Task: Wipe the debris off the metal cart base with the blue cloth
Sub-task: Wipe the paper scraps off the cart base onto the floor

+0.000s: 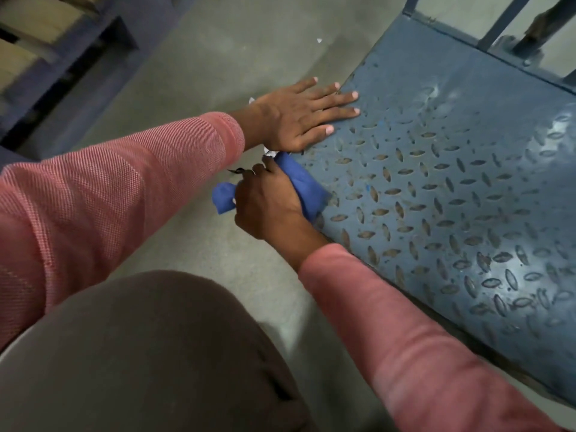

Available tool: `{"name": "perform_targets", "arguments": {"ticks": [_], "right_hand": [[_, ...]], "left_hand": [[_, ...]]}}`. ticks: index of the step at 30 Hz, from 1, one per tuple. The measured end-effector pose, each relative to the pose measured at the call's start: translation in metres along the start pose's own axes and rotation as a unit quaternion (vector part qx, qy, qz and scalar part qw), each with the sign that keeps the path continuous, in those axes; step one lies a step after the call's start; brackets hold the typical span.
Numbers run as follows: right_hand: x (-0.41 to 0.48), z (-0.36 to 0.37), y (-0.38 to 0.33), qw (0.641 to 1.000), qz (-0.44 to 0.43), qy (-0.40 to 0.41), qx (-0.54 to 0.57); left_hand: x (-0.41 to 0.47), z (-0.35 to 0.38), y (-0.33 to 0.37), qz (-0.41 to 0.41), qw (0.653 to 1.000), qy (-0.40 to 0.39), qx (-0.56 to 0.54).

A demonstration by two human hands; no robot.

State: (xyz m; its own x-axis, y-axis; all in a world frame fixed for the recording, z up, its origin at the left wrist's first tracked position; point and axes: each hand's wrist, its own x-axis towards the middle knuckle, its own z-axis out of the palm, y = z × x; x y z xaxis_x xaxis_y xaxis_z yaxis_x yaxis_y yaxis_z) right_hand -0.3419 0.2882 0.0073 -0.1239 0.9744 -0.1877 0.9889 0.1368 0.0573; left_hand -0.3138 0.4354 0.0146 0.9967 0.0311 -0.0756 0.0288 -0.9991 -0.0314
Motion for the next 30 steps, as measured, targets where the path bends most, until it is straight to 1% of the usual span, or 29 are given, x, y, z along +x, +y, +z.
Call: {"name": "perform_targets", "arguments": {"ticks": [1,2,4,6,7,9,11,12,14,16,19,21,23,25,27,28,30], "right_hand": [[0.000,-0.001,-0.003,1.000,-0.003,-0.008,-0.015],[-0.006,0.001,-0.004,1.000,-0.009,0.001,-0.014],[-0.028,0.012,-0.001,0.996,-0.054,0.057,0.036],[-0.048,0.026,0.006,0.984,-0.084,0.127,0.096],[-0.048,0.030,0.008,0.982,-0.088,0.137,0.100],[-0.028,0.026,0.011,0.984,-0.096,0.129,0.074],[-0.009,0.010,0.009,0.995,-0.067,0.057,0.052],[-0.006,0.007,0.008,0.995,-0.058,0.051,0.055],[-0.018,0.009,0.012,0.990,-0.085,0.071,0.082],[-0.050,0.025,0.021,0.981,-0.118,0.108,0.108],[-0.104,0.038,0.044,0.962,-0.127,0.129,0.203],[-0.136,0.036,0.055,0.954,-0.091,0.121,0.257],[-0.157,0.036,0.058,0.948,-0.010,0.129,0.292],[-0.161,0.039,0.051,0.943,0.094,0.154,0.279],[-0.148,0.039,0.038,0.947,0.168,0.157,0.224],[-0.137,0.039,0.032,0.951,0.180,0.154,0.200],[-0.110,0.038,0.021,0.959,0.164,0.145,0.181]], "left_hand": [[0.000,-0.002,0.001,-0.002,1.000,-0.006,-0.001],[0.001,-0.003,0.001,-0.004,1.000,-0.012,-0.002],[0.002,-0.004,0.003,-0.009,1.000,-0.015,0.004],[0.002,-0.003,0.002,-0.011,1.000,-0.017,0.008],[0.001,-0.002,0.002,-0.015,1.000,-0.016,0.004],[-0.001,-0.001,0.003,-0.026,1.000,-0.014,-0.005],[-0.001,-0.002,0.005,-0.028,0.999,-0.017,-0.006],[-0.001,-0.002,0.006,-0.030,0.999,-0.017,-0.004],[-0.001,-0.002,0.007,-0.035,0.999,-0.017,0.001],[-0.002,-0.002,0.007,-0.036,0.999,-0.015,0.003],[-0.003,0.001,0.006,-0.036,0.999,-0.008,-0.005],[-0.003,0.002,0.005,-0.039,0.999,-0.005,-0.011],[-0.003,0.002,0.006,-0.038,0.999,-0.006,-0.017],[-0.003,0.001,0.006,-0.037,0.999,-0.005,-0.019],[-0.003,0.000,0.006,-0.039,0.999,-0.004,-0.021],[-0.003,0.001,0.007,-0.039,0.999,-0.006,-0.023],[-0.003,0.001,0.007,-0.037,0.999,-0.008,-0.020]]}}
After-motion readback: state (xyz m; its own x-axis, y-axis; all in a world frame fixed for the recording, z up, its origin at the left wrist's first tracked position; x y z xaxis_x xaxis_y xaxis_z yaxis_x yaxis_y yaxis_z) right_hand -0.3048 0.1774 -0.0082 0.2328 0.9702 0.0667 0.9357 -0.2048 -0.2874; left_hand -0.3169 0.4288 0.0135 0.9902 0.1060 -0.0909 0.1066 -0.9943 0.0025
